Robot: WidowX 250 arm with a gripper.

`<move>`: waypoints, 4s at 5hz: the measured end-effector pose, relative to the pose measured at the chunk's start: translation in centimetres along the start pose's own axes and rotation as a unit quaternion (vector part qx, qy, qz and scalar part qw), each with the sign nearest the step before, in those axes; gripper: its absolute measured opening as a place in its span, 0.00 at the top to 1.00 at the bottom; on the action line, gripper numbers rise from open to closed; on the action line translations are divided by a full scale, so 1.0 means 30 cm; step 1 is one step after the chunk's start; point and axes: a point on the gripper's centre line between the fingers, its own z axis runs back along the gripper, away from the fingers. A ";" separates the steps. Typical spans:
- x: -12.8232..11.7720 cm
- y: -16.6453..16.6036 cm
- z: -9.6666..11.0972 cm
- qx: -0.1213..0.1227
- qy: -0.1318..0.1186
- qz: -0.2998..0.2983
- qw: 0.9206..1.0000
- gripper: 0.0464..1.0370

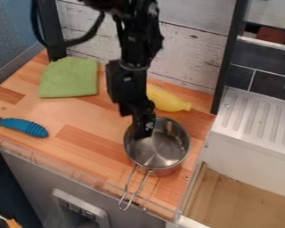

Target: Put the silver pot on top of the green cloth.

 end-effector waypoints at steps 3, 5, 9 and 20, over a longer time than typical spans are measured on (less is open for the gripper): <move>0.030 -0.001 -0.089 0.009 -0.016 0.002 1.000 0.38; 0.070 -0.004 -0.063 -0.012 -0.006 0.014 1.000 0.89; 0.179 -0.211 0.095 -0.028 0.021 0.130 0.991 0.97; 0.300 -0.678 0.008 0.017 -0.018 0.418 0.908 0.50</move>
